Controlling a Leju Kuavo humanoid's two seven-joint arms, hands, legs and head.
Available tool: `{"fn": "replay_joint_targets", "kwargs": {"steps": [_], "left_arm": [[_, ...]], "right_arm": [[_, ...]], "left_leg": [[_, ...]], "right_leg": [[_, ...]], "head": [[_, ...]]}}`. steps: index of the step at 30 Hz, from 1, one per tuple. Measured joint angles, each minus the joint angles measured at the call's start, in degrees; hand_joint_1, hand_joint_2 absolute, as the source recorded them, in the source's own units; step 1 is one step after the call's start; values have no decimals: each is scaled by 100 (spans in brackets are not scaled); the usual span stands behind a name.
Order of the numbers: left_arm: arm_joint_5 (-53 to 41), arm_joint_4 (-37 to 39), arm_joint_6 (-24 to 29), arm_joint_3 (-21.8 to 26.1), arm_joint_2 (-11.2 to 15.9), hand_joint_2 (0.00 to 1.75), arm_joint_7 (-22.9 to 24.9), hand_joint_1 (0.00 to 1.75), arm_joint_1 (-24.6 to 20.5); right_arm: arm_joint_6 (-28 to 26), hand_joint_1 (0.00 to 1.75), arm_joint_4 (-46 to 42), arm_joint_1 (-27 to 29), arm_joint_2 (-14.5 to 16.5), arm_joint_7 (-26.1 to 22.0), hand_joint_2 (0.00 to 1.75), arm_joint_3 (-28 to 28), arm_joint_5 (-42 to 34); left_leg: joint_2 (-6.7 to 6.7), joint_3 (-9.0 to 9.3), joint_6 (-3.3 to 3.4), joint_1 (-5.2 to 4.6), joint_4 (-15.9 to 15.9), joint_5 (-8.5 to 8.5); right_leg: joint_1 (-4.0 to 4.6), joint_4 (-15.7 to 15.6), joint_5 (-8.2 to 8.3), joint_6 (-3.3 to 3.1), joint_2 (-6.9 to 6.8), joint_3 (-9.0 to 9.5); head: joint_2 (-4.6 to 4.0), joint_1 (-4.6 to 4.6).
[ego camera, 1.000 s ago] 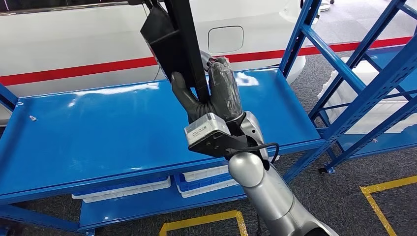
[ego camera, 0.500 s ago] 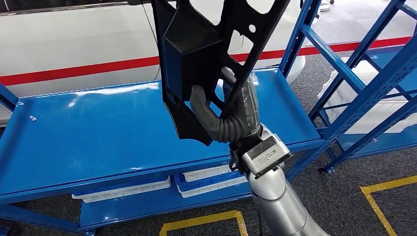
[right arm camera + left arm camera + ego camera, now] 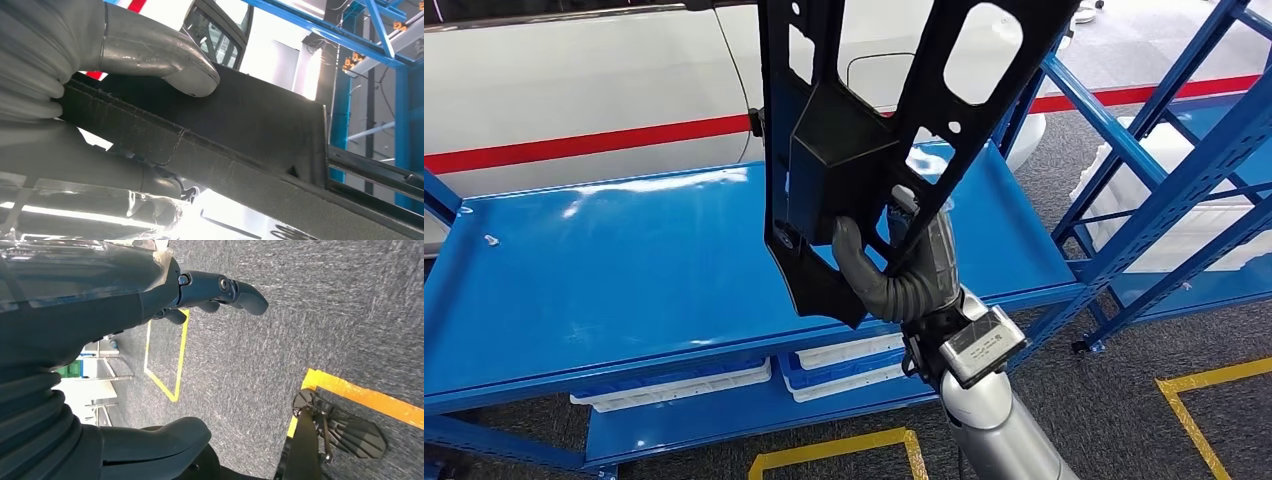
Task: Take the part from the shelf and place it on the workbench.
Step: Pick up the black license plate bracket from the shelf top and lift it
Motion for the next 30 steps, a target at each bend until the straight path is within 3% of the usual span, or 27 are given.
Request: {"fn": "replay_joint_targets", "kwargs": {"steps": [5, 7, 9, 11, 12, 13, 15, 16, 17, 19, 21, 22, 24, 25, 26, 27, 28, 30], "left_arm": [[-17, -2, -54, 4, 49, 175, 0, 0, -72], [-20, -4, -64, 5, 52, 175, 0, 0, -112], [-22, -6, -70, 8, 60, 175, 0, 0, -140], [-16, -6, -73, 15, 67, 175, 0, 0, -146], [-12, -6, -74, 19, 66, 175, 0, 0, -147], [-8, -6, -76, 23, 64, 175, 0, 0, -147], [-1, -7, -76, 31, 63, 175, 0, 0, -149], [5, -7, -75, 35, 66, 175, 0, 0, -150], [14, -8, -70, 40, 69, 175, 0, 0, -151], [33, -8, -50, 56, 73, 175, 0, 0, -148], [45, -6, -23, 80, 73, 175, 0, 0, -128], [48, -5, -14, 90, 73, 175, 0, 0, -114], [52, -4, -3, 106, 72, 175, 0, 0, -87], [52, -4, -1, 116, 71, 175, 0, 0, -78], [53, -4, 0, 127, 71, 175, 0, 0, -70], [53, -4, 0, 137, 71, 175, 0, 0, -65], [51, -4, -1, 142, 71, 175, 0, 0, -63], [43, -6, -5, 146, 71, 175, 0, 0, -70]], "right_arm": [[40, 175, 93, 41, -7, 18, 175, 35, -93], [87, 175, 124, 56, -23, 33, 175, 36, -120], [134, 175, 154, 87, -50, 41, 175, 36, -133], [188, 175, 191, 140, -86, 41, 175, 39, -138], [216, 175, 211, 165, -104, 41, 175, 42, -140], [234, 175, 228, 182, -117, 40, 175, 45, -141], [260, 175, 248, 186, -128, 37, 175, 51, -142], [276, 175, 251, 186, -130, 33, 175, 53, -145], [304, 175, 256, 183, -134, 28, 175, 54, -155], [401, 175, 285, 175, -143, 26, 175, 57, -205], [503, 175, 333, 133, -140, 37, 175, 66, -268], [538, 175, 356, 106, -134, 44, 175, 72, -296], [576, 175, 397, 62, -123, 50, 175, 80, -333], [586, 175, 416, 51, -121, 53, 175, 80, -346], [590, 175, 436, 47, -121, 57, 175, 81, -352], [591, 175, 455, 44, -121, 60, 175, 83, -356], [592, 175, 473, 40, -121, 62, 175, 85, -359], [592, 175, 494, 29, -122, 66, 175, 88, -365]], "left_leg": [[3, -17, 82, -15, -26, 106], [30, -52, 148, 10, -96, 215], [49, -130, 183, 21, -119, 290], [59, -228, 171, 19, -114, 359], [61, -279, 154, 21, -111, 395], [61, -330, 128, 28, -106, 432], [55, -421, 62, 40, -77, 495], [52, -453, 20, 43, -63, 527], [48, -474, -23, 41, -45, 556], [35, -494, -108, 42, -40, 625], [16, -553, -172, 71, 27, 547], [9, -620, -196, 86, 178, 358], [-4, -813, -235, 105, 801, -224], [-9, -902, -250, 109, 1180, -465], [-13, -941, -260, 111, 1470, -580], [-13, -906, -261, 112, 1606, -569], [-12, -770, -252, 113, 1550, -458], [-12, -226, -211, 112, 939, -246]], "right_leg": [[-39, -2, 38, 85, 1, -21], [-31, 283, -217, 40, 5, -163], [-33, 1016, -690, -46, 4, -419], [-36, 1640, -995, -42, 4, -534], [-38, 1665, -1027, -9, 3, -437], [-40, 1447, -984, 38, 1, -212], [-47, 618, -877, 97, 3, 422], [-29, 304, -837, 91, 21, 650], [-11, 123, -831, 68, 40, 765], [31, 108, -794, -5, 73, 731], [-14, 111, -728, -114, 66, 656], [-31, 108, -674, -188, 60, 604], [-8, 111, -554, -299, 46, 470], [17, 114, -491, -329, 39, 393], [40, 117, -430, -338, 34, 315], [58, 120, -370, -338, 32, 238], [71, 124, -310, -331, 31, 158], [86, 135, -195, -298, 32, 24]], "head": [[0, -1], [0, 11], [0, 25], [1, 26], [1, 25], [1, 25], [1, 26], [1, 20], [1, 22], [1, 23], [1, 24], [0, 21], [0, 9], [0, 7], [0, 5], [1, 5], [1, 5], [1, 3]]}}
